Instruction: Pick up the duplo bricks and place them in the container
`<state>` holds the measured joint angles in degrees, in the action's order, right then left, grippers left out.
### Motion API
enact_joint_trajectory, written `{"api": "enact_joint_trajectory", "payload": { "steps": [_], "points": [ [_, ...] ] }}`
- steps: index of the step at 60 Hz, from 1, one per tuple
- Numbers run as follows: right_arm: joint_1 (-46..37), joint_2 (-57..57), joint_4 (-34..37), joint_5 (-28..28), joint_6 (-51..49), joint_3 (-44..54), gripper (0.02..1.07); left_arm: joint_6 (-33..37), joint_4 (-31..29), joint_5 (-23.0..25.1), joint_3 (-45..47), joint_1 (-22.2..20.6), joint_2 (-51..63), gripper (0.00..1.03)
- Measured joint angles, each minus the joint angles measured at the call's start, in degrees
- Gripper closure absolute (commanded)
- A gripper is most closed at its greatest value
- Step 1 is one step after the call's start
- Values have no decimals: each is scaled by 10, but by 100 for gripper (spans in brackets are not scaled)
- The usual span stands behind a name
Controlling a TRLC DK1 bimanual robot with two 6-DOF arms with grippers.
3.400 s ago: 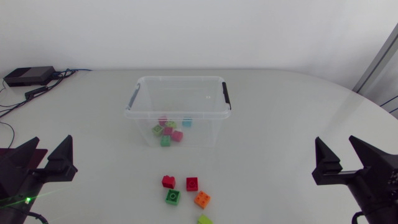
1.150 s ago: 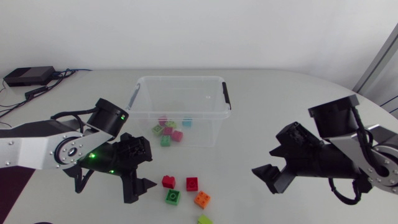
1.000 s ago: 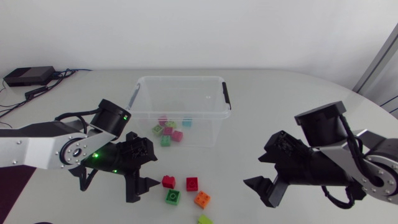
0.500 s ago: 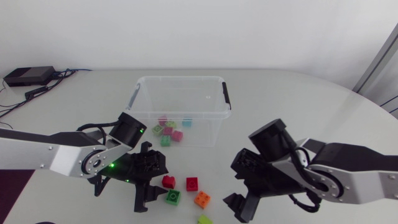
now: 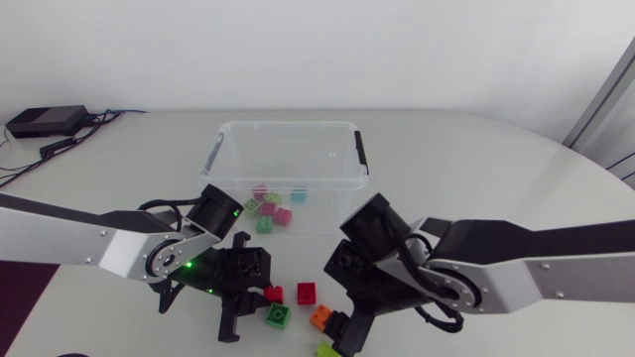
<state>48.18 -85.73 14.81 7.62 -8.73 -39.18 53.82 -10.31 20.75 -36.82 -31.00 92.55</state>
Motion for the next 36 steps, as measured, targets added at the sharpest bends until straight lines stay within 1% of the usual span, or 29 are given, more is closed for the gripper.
{"api": "enact_joint_trajectory", "payload": {
  "steps": [10,14,21,29,36],
  "points": [
    [22,-20,4,-4,12,-8,12,0,0,0,0,2,0,76],
    [28,-23,4,-15,14,-15,15,0,0,0,0,7,-5,76],
    [37,-30,14,-23,15,-29,16,0,-1,0,5,33,-47,76],
    [38,-37,40,-30,17,-42,17,0,-33,9,7,64,-125,76],
    [38,-54,90,-30,19,-67,17,0,-70,22,7,97,-191,76]
  ]
}}
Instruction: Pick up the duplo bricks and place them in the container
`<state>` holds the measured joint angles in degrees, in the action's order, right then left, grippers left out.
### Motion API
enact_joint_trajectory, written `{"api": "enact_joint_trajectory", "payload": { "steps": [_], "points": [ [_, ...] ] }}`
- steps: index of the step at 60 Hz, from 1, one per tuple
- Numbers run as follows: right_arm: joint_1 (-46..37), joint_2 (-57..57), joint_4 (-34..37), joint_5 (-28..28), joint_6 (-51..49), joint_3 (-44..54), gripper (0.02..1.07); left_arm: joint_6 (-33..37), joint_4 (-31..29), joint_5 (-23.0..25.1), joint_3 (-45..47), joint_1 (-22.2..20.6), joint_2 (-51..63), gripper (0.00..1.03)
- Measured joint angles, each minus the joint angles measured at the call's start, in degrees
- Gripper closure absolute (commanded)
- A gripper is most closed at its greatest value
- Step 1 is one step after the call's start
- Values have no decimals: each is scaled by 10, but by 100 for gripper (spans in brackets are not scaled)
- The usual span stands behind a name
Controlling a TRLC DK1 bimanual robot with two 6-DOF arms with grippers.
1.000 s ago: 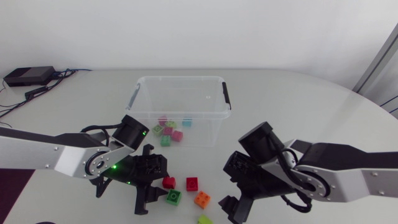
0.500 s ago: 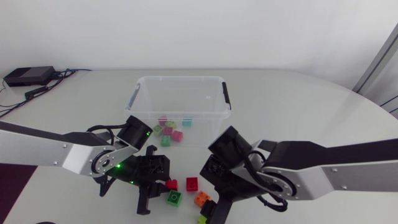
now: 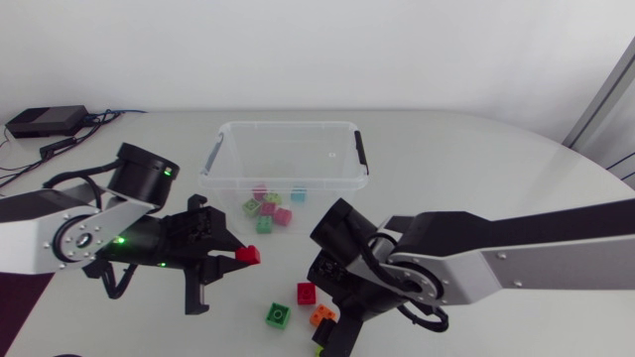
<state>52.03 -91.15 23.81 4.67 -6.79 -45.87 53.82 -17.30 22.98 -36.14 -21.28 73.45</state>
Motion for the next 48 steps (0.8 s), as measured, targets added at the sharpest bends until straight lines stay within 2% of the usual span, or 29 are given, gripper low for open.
{"api": "enact_joint_trajectory", "payload": {
  "steps": [7,15,23,28,32,42,48],
  "points": [
    [0,-25,37,2,0,-30,24,2,-28,8,0,23,-41,76],
    [1,-47,71,14,0,-61,24,3,-45,15,1,37,-63,76],
    [5,-72,101,26,0,-92,33,5,-61,17,1,45,-80,76],
    [5,-88,119,29,2,-109,34,9,-71,21,1,52,-92,76],
    [5,-101,131,30,2,-120,48,16,-77,23,1,59,-100,76],
    [-1,-132,133,35,2,-133,72,17,-89,34,1,81,-119,76],
    [-7,-133,129,37,2,-133,75,17,-92,40,-9,89,-124,76]
  ]
}}
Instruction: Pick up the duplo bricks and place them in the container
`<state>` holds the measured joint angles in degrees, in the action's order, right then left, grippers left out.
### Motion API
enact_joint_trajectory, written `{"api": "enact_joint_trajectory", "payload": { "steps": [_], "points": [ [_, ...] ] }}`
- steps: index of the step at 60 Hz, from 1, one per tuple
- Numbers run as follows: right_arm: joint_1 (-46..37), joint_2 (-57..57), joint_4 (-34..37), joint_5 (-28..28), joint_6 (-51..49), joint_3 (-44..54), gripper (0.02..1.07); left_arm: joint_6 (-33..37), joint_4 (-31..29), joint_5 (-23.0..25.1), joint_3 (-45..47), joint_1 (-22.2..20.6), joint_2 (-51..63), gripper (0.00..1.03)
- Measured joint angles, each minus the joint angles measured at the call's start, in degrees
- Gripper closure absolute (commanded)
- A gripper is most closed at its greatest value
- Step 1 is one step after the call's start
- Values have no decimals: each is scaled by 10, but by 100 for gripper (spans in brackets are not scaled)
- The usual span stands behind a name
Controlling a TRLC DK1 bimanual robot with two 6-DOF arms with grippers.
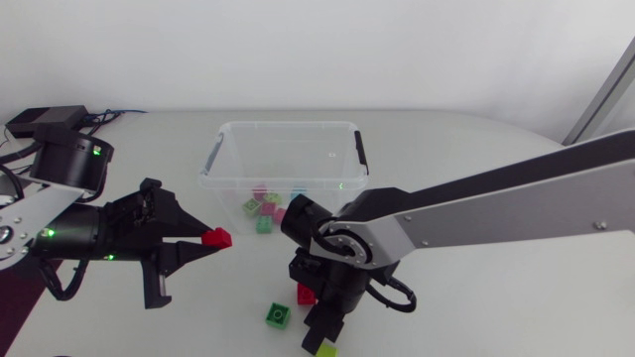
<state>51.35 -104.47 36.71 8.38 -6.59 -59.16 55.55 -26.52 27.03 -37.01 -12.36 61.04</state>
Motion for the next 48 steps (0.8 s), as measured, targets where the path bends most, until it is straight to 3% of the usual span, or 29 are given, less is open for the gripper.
{"api": "enact_joint_trajectory", "payload": {
  "steps": [6,27,45,48],
  "points": [
    [-4,8,-12,0,0,3,75,-9,11,6,-20,4,0,76],
    [-24,156,-19,0,0,38,78,-142,162,9,-117,3,82,76],
    [-64,239,-2,0,0,24,78,-207,235,-49,-216,2,245,75],
    [-73,250,0,0,0,15,78,-214,239,-60,-236,2,278,66]
  ]
}}
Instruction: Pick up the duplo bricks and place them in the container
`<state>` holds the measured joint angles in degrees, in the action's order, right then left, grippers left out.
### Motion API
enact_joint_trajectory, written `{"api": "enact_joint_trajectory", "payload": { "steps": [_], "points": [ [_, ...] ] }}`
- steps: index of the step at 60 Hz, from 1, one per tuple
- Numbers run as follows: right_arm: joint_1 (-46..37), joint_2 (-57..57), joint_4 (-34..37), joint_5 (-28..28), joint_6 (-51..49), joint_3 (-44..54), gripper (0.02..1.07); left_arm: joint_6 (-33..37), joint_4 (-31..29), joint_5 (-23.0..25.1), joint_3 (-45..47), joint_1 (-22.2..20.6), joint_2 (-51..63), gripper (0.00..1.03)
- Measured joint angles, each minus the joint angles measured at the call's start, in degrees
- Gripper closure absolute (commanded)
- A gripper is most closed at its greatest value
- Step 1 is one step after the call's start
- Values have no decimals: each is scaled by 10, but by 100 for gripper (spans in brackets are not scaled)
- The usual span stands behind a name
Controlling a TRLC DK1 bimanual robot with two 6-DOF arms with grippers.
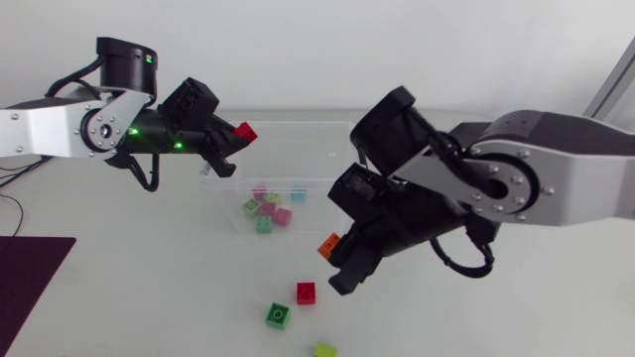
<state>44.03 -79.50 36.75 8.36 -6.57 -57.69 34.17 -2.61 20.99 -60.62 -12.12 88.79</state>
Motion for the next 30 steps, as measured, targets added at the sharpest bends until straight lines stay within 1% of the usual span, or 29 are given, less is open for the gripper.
{"api": "enact_joint_trajectory", "payload": {
  "steps": [2,3,5,6,8,14,21,25,30],
  "points": [
    [-5,6,2,0,0,-6,78,-2,0,-5,-10,0,15,58],
    [-8,9,3,0,0,-10,78,-5,0,-7,-16,0,22,42],
    [-16,15,4,0,0,-19,78,-11,0,-17,-21,0,31,31],
    [-19,17,4,0,0,-23,77,-12,0,-19,-22,0,32,13],
    [-26,20,5,0,0,-34,78,-13,0,-21,-22,0,32,6],
    [-51,21,3,4,-1,-74,77,-14,0,-21,-22,0,19,5],
    [-75,18,-9,7,-4,-111,77,-14,-3,-20,-11,0,-33,5],
    [-90,3,-26,9,-8,-135,77,-9,-26,-9,11,0,-99,5],
    [-102,-22,-41,16,-11,-152,77,13,-63,13,40,-2,-166,6]
  ]
}}
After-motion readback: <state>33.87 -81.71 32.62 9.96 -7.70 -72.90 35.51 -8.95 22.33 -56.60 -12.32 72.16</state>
